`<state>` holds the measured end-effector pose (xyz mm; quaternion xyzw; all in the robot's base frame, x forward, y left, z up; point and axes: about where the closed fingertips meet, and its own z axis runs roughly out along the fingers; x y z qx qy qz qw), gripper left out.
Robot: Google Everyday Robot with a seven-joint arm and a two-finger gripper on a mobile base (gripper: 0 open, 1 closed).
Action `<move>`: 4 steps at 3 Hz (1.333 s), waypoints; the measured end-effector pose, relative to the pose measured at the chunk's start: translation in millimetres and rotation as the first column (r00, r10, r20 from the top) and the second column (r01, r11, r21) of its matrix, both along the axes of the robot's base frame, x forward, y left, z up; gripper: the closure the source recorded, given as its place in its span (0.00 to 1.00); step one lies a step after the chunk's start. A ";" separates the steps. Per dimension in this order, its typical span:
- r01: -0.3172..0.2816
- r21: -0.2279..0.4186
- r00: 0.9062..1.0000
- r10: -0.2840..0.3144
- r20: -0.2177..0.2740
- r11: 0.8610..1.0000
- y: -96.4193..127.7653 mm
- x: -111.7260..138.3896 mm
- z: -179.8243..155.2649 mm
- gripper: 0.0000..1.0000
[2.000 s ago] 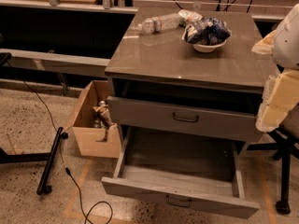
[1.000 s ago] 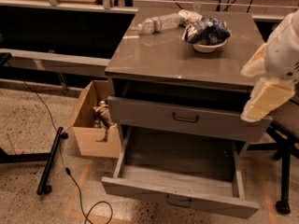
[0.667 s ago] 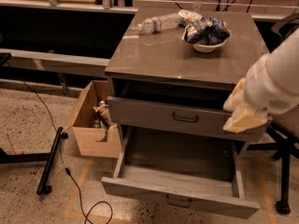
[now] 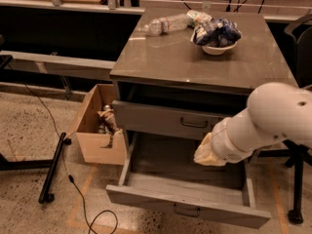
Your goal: Close middle drawer
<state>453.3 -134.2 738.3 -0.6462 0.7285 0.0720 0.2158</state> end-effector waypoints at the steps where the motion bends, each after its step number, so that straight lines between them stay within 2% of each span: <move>1: 0.023 0.030 0.998 -0.024 0.063 0.999 7.2 20.0 -6.0 1.00; 2: 0.042 0.065 0.998 -0.046 0.052 0.997 9.5 17.0 -15.6 1.00; 3: 0.060 0.161 0.998 -0.061 0.002 0.985 24.9 2.0 -67.0 1.00; 4: 0.075 0.263 0.997 -0.080 0.005 0.962 36.0 -1.6 -111.0 1.00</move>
Offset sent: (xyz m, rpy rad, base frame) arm 0.0121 0.0111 -0.0368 0.1244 -0.0252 -0.0806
